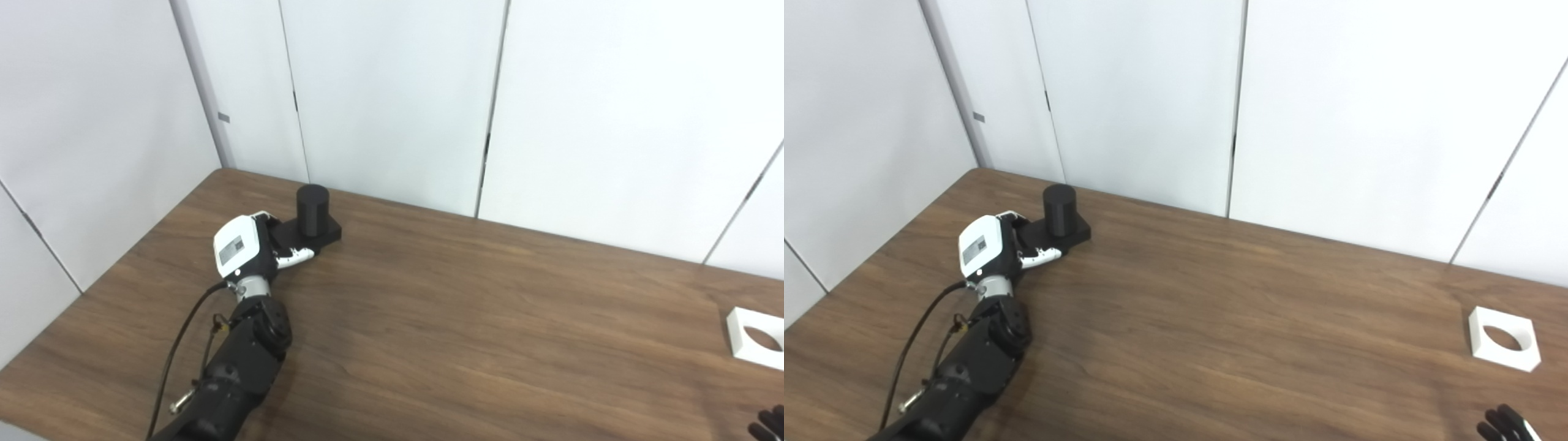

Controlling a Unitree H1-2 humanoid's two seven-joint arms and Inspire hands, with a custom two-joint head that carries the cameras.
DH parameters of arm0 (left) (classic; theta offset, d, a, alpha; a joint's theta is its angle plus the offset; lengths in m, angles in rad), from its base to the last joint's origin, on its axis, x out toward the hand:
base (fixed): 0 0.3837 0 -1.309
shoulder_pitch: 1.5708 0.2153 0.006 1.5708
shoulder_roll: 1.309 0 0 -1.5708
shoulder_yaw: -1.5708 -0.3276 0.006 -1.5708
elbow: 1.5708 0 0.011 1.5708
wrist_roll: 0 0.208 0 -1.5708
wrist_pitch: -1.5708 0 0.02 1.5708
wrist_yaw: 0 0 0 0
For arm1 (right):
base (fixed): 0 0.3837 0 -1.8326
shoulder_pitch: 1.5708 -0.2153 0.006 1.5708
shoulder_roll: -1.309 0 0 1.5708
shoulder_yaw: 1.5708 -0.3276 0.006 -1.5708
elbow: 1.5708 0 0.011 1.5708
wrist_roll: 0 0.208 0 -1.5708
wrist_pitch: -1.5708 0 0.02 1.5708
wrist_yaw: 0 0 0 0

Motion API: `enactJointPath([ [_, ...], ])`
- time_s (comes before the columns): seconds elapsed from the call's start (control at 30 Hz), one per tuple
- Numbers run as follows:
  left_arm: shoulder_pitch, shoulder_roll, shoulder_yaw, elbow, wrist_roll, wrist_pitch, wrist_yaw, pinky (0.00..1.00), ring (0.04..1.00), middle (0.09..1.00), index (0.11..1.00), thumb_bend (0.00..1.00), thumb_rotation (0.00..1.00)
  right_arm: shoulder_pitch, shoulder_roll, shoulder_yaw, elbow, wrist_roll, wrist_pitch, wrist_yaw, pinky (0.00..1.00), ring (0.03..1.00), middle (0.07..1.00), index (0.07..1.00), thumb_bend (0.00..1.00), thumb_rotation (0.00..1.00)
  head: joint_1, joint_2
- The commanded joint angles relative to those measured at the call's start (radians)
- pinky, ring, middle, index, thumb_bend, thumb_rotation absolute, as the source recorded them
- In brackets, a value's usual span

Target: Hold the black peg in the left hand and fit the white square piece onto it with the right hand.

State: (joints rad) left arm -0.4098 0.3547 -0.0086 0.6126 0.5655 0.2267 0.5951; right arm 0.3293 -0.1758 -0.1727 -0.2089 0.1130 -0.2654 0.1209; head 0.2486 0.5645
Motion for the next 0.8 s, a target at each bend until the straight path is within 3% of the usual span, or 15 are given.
enactJointPath([
  [0.0, 0.011, 0.017, -0.002, -0.073, -0.003, -0.006, -0.014, 0.69, 0.765, 0.689, 0.479, 0.52, 0.05, 0.011, 0.005, 0.006, -0.015, 0.005, -0.002, -0.006, 0.78, 0.882, 0.898, 0.894, 0.67, 0.73, -0.013, 0.005],
  [0.1, 0.055, 0.01, -0.005, -0.169, -0.003, 0.007, -0.059, 0.66, 0.746, 0.677, 0.48, 0.52, 0.05, 0.012, 0.004, 0.012, -0.023, 0.008, -0.001, 0.0, 0.79, 0.888, 0.908, 0.907, 0.64, 0.74, -0.031, 0.012],
  [0.27, 0.157, -0.011, -0.024, -0.392, -0.02, 0.029, -0.185, 0.62, 0.741, 0.687, 0.483, 0.52, 0.05, 0.014, 0.013, 0.022, -0.046, 0.008, 0.031, -0.007, 0.93, 0.948, 0.949, 0.951, 0.52, 0.74, -0.067, 0.023],
  [0.57, 0.32, -0.096, -0.077, -0.721, -0.001, 0.05, -0.329, 0.64, 0.739, 0.7, 0.483, 0.52, 0.05, 0.012, 0.042, 0.025, -0.087, -0.027, 0.07, -0.029, 0.93, 0.951, 0.949, 0.963, 0.4, 0.68, -0.127, 0.059],
  [0.77, 0.409, -0.141, -0.141, -0.856, 0.041, 0.04, -0.404, 0.67, 0.75, 0.712, 0.484, 0.51, 0.05, 0.014, 0.05, 0.034, -0.115, -0.044, 0.09, -0.041, 0.92, 0.941, 0.942, 0.957, 0.39, 0.63, -0.175, 0.089],
])
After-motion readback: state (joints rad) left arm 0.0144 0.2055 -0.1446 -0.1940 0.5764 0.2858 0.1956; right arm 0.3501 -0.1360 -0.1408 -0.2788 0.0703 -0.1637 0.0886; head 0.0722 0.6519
